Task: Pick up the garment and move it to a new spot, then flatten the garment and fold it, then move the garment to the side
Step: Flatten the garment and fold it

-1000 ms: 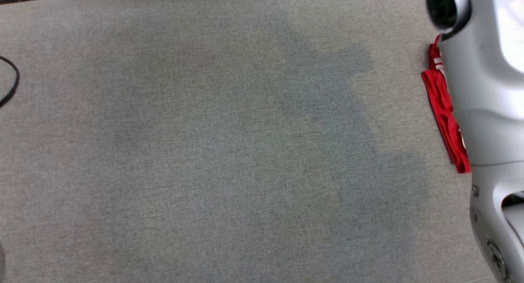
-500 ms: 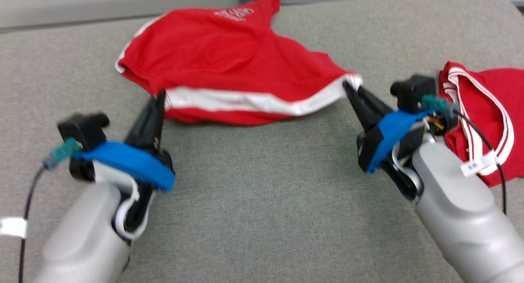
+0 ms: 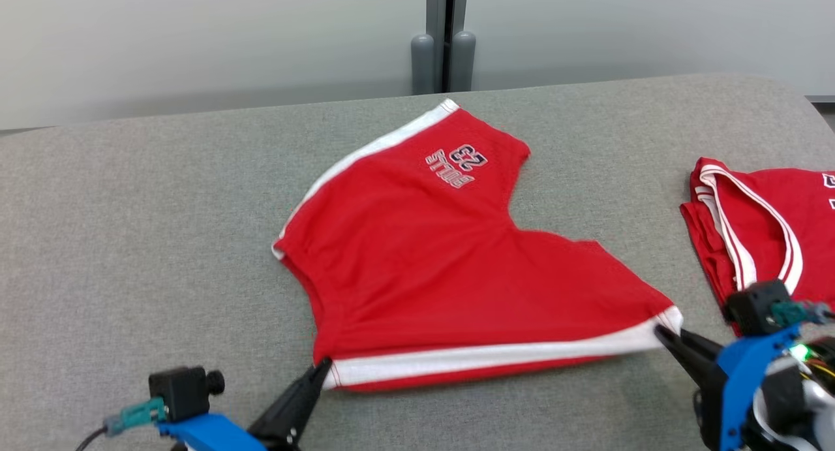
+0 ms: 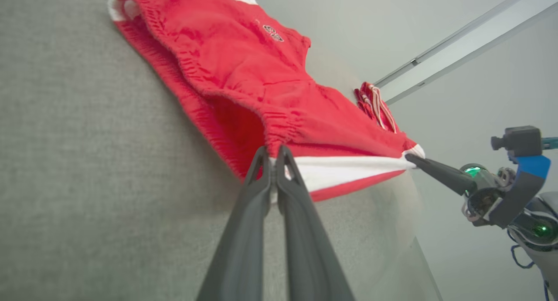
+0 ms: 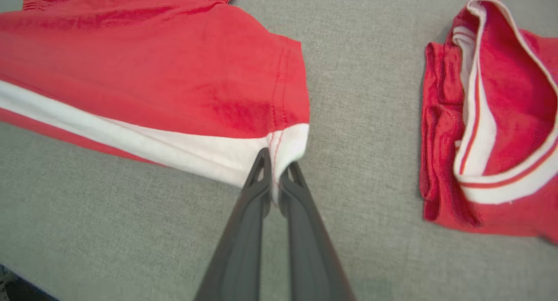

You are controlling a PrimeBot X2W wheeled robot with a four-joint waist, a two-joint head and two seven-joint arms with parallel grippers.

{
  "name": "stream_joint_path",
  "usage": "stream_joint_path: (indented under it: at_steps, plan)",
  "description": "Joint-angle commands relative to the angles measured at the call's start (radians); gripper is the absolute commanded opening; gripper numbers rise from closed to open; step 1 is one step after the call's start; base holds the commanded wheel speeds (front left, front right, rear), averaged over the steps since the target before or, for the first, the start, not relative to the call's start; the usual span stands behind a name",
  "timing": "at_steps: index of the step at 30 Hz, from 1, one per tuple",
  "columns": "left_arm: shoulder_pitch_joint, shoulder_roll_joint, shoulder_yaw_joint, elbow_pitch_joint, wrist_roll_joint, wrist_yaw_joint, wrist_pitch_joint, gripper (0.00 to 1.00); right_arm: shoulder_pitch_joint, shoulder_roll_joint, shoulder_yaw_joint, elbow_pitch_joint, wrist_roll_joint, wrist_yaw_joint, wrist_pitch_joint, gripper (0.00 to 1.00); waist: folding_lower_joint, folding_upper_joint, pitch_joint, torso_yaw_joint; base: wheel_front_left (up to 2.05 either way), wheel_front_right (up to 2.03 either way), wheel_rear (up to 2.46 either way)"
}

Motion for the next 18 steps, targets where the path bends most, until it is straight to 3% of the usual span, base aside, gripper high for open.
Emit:
stream_joint_path:
  at_steps: [1, 8, 11, 14, 18]
  plan:
    - [0.027, 0.019, 0.006, -0.051, -0.007, 0.018, 0.004, 0.0, 0.05, 0.005, -0.042, -0.058, -0.018, 0.0, 0.041, 0.0, 0.0003, 0.0, 0.001, 0.002, 0.0, 0.0, 0.0]
    - [0.175, 0.055, -0.02, -0.305, -0.042, 0.132, 0.026, 0.0, 0.305, 0.14, -0.271, -0.429, -0.081, 0.0, 0.326, 0.0, 0.0003, 0.0, 0.015, 0.019, 0.0, 0.0, 0.0]
    - [0.197, 0.061, -0.017, -0.355, -0.038, 0.159, 0.018, 0.0, 0.324, 0.175, -0.323, -0.523, -0.126, 0.0, 0.375, 0.0, 0.0003, 0.0, 0.023, 0.027, 0.0, 0.0, 0.0]
    - [0.172, 0.055, -0.011, -0.355, -0.026, 0.158, 0.008, 0.0, 0.283, 0.186, -0.325, -0.549, -0.147, 0.0, 0.373, 0.0, 0.0003, 0.0, 0.034, 0.04, 0.0, 0.0, 0.0]
    - [0.115, 0.012, 0.014, -0.31, -0.024, 0.112, -0.028, 0.0, 0.188, 0.151, -0.272, -0.515, -0.147, 0.0, 0.352, 0.0, 0.0003, 0.0, 0.045, 0.055, 0.0, 0.0, 0.0]
